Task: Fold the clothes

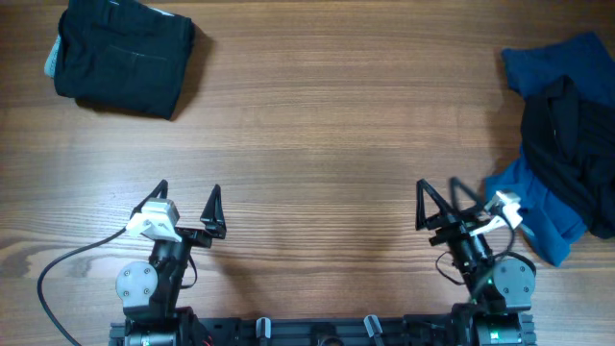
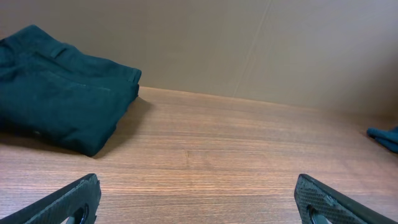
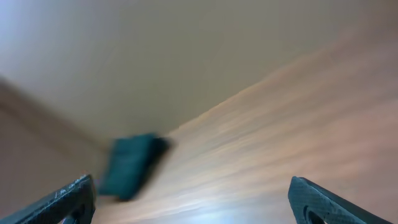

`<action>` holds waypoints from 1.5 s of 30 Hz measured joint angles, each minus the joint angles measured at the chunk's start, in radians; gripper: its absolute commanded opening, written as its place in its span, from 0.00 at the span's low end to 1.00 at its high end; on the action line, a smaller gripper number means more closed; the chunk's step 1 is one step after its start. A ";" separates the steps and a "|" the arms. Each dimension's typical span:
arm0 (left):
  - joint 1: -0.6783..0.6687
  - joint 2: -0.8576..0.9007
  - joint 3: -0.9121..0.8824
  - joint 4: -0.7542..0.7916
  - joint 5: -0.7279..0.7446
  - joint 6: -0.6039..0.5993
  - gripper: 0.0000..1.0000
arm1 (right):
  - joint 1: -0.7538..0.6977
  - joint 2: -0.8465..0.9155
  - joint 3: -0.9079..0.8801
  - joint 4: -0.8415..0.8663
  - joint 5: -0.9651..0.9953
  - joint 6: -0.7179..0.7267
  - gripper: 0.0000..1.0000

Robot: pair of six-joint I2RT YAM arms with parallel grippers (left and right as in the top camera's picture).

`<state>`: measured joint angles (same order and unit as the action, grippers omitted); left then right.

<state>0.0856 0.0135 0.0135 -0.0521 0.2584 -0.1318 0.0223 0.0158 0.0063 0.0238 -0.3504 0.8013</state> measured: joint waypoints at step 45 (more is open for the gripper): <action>0.000 0.000 -0.001 0.000 0.000 0.000 1.00 | -0.081 1.567 1.567 -0.954 0.663 -0.724 1.00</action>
<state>0.0856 0.0135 0.0128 -0.0517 0.2581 -0.1318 -0.0589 1.5826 1.5738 -0.9298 0.3122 0.0772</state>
